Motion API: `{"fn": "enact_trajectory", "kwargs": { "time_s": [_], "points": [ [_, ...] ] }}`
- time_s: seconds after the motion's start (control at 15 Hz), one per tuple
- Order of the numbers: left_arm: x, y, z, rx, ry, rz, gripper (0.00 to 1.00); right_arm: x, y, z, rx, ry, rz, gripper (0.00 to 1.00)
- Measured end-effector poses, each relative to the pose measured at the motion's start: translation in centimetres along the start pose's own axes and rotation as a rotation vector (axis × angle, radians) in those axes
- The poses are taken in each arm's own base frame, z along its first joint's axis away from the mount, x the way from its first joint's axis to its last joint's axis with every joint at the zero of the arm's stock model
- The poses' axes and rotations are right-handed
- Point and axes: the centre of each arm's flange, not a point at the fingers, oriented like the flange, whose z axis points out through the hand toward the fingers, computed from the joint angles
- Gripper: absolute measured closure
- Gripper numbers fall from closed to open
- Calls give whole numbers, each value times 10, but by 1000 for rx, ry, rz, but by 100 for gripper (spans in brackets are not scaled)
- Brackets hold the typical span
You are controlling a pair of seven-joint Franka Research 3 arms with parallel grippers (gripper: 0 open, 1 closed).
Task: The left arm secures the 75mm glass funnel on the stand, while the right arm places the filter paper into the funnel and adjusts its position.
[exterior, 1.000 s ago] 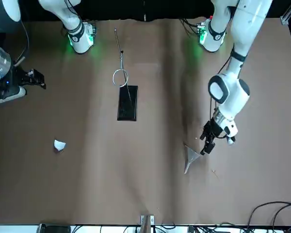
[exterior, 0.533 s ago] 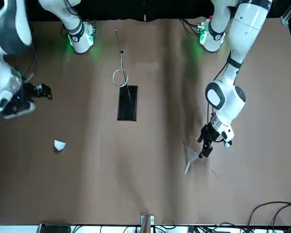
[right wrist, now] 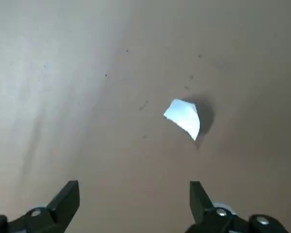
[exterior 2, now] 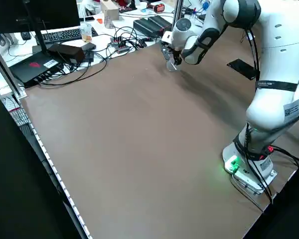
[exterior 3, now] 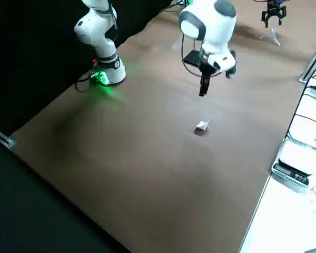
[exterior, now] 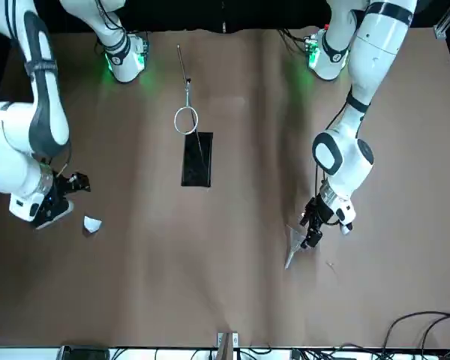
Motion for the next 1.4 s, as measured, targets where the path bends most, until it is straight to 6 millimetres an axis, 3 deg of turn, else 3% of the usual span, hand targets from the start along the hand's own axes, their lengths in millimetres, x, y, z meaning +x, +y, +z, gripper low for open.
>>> {"fn": "enact_trajectory", "kwargs": {
  "time_s": [0.27, 0.6, 0.67, 0.8, 0.87, 1.07, 1.4],
  "points": [
    [-3, 8, 4, -13, -5, 4, 12, -7, 45, 42, 98, 73, -138, 0],
    [-9, 10, 11, -15, -10, 13, 17, -18, 87, 83, 176, 213, -273, 2],
    [-8, 9, 12, -15, -9, 16, 26, -20, 93, 91, 182, 235, -283, 2],
    [-8, 9, 13, -16, -6, 18, 30, -18, 102, 111, 175, 275, -304, 4],
    [-8, 9, 13, -17, -5, 20, 51, -13, 104, 129, 172, 314, -332, 3],
    [-8, 9, 13, -18, -4, 21, 58, -13, 108, 137, 170, 331, -377, 4],
    [-9, 10, 13, -19, -5, 24, 63, -20, 118, 146, 170, 329, -397, 7]
  ]
}}
